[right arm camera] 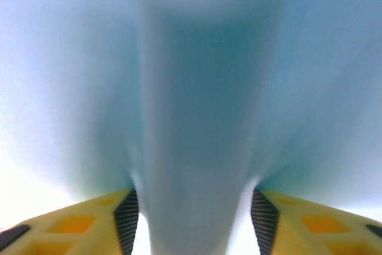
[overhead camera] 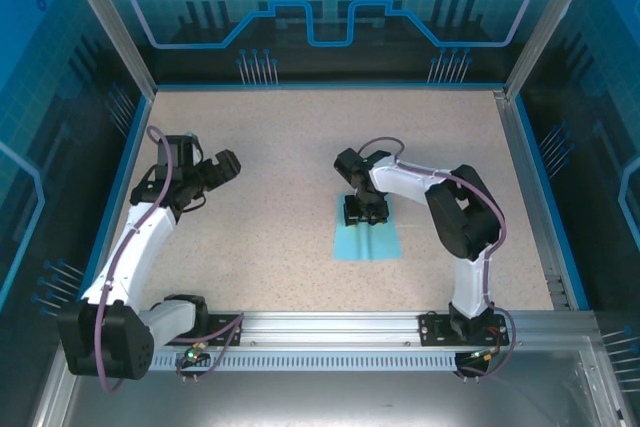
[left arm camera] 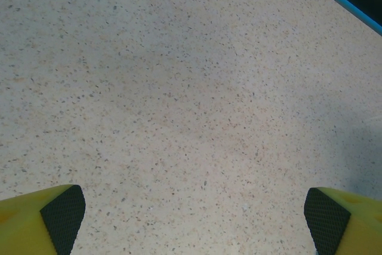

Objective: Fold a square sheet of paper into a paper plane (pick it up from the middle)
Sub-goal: Fold the square sheet of paper in half at the center of the table, then hold the square sheet of paper at the center of the table.

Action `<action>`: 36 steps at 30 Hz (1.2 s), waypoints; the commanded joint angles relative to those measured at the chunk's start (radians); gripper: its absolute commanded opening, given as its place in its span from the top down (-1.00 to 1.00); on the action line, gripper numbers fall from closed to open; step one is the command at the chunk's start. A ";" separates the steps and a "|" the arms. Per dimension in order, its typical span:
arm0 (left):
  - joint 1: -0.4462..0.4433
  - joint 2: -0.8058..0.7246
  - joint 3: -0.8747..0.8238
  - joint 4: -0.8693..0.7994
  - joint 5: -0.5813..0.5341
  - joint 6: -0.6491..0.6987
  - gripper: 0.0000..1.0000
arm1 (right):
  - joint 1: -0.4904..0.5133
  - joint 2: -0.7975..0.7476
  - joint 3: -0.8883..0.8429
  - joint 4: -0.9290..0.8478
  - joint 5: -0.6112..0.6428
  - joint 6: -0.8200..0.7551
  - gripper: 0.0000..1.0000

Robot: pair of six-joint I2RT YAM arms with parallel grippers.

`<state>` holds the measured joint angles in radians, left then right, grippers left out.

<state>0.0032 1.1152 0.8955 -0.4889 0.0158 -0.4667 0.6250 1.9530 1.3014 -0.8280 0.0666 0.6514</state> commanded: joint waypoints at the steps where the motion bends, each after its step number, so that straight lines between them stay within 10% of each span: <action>1: -0.006 0.016 -0.010 0.024 0.094 -0.036 -0.97 | -0.004 -0.020 -0.038 0.108 -0.144 0.018 0.14; 9: -0.034 0.044 -0.209 0.349 0.402 -0.227 -0.93 | -0.009 -0.136 -0.082 0.398 -0.471 0.048 0.55; 17: -0.151 0.081 -0.310 0.493 0.395 -0.295 -0.89 | -0.034 -0.175 -0.161 0.647 -0.731 0.136 0.50; 36: -0.343 0.162 -0.349 0.583 0.270 -0.372 -0.77 | -0.062 -0.109 -0.154 0.330 -0.299 -0.042 -0.04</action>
<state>-0.3157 1.2675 0.5537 0.0605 0.3119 -0.8139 0.5705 1.8446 1.1297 -0.4263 -0.3199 0.6411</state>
